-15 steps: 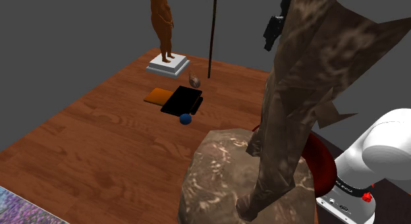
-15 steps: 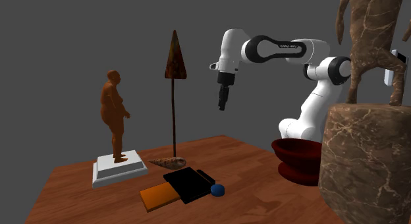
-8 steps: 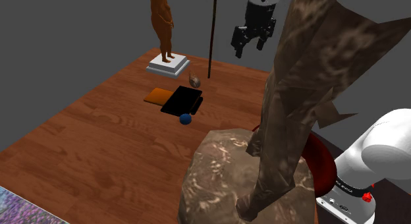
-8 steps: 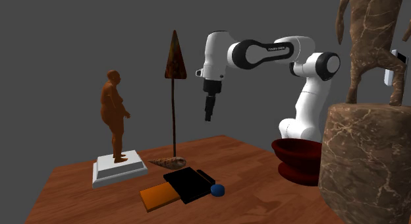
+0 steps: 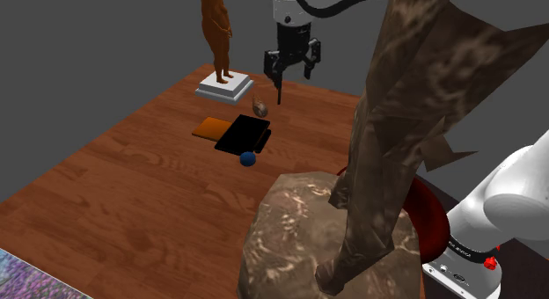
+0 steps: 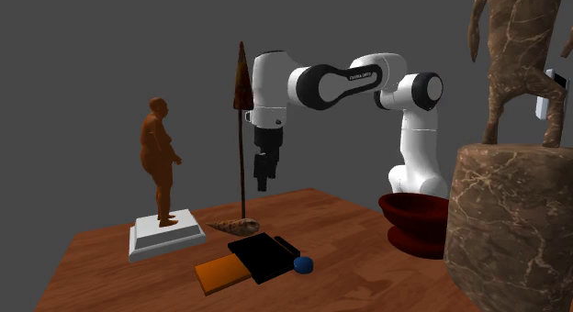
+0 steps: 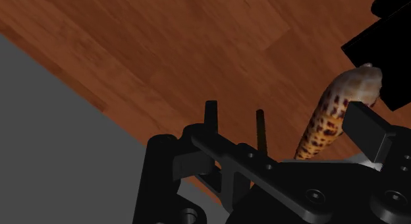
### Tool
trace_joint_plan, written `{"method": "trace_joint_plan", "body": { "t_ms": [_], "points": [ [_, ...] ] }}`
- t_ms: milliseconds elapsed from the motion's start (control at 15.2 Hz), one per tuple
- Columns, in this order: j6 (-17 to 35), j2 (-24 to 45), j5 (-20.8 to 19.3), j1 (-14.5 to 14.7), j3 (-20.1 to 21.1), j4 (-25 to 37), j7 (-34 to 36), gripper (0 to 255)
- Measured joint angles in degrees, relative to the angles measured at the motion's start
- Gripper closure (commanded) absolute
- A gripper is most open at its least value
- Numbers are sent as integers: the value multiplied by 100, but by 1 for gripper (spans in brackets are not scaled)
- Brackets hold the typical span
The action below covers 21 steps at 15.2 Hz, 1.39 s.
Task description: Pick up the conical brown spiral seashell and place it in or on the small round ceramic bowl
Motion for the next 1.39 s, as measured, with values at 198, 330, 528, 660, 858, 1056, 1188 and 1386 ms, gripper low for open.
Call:
{"method": "trace_joint_plan", "body": {
  "t_ms": [198, 330, 528, 660, 858, 1056, 1188, 1386],
  "points": [
    [-185, 787, -302, 159, 116, 727, 514, 0],
    [-332, 1323, -502, 291, 133, 1252, 794, 0],
    [-682, 2277, -822, 616, 109, 2328, 1194, 0],
    [-748, 2528, -896, 698, 79, 2586, 1283, 0],
    [-551, 2592, -922, 690, 61, 2433, 1341, 0],
    [-300, 2557, -923, 647, 56, 2143, 1381, 0],
    [-219, 2551, -924, 622, 49, 2057, 1375, 0],
    [-203, 2559, -928, 621, 46, 2051, 1376, 0]
  ]
}}
